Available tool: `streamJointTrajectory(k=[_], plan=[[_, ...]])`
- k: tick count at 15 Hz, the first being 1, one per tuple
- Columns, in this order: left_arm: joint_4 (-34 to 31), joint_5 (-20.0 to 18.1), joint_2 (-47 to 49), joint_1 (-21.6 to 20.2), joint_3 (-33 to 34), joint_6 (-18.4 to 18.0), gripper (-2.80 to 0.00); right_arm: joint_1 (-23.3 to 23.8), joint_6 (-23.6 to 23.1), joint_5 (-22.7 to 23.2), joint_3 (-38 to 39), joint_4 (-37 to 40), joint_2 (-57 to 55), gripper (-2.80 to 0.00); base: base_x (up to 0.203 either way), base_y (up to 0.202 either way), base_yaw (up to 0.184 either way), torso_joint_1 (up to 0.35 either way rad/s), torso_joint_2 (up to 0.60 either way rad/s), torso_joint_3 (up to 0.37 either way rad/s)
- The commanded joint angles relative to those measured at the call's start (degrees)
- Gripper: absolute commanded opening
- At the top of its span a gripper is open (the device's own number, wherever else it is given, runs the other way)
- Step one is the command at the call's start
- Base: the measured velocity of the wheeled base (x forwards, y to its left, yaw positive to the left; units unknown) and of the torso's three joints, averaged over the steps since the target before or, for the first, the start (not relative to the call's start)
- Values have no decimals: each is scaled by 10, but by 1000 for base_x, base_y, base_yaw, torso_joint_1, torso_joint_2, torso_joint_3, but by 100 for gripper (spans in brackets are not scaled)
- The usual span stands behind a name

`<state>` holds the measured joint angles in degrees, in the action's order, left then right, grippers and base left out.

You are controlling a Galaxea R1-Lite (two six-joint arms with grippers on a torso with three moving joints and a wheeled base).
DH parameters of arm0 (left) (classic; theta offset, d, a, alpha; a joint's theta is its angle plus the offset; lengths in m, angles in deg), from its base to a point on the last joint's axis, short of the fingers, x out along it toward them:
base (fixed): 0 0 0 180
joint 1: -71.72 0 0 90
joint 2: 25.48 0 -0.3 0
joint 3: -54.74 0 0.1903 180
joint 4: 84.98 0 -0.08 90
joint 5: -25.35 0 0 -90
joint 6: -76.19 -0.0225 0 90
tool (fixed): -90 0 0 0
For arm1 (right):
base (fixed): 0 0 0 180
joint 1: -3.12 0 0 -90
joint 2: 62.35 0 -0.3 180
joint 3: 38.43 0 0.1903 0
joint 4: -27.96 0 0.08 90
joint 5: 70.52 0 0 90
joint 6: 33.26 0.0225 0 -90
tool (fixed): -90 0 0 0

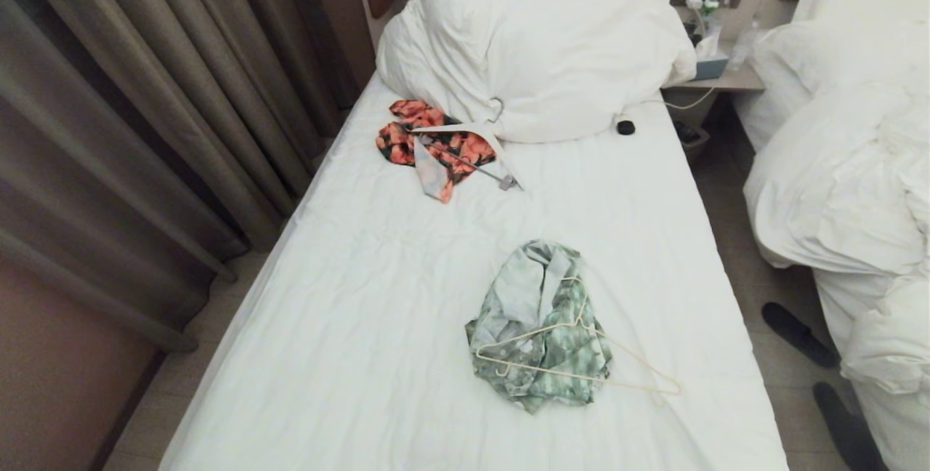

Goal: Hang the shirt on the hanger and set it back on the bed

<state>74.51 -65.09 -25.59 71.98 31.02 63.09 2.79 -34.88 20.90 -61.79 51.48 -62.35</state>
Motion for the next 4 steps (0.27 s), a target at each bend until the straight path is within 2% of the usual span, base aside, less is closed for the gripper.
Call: streamJointTrajectory(k=[1, 4], plan=[[0, 0, 1, 0, 0, -1, -280, 0, 0, 1, 0, 0, -1, -280, 0, 0, 0, 0, 0, 0], [0, 0, 1, 0, 0, -1, -280, 0, 0, 0, 0, 0, -1, -280, 0, 0, 0, 0, 0, 0]])
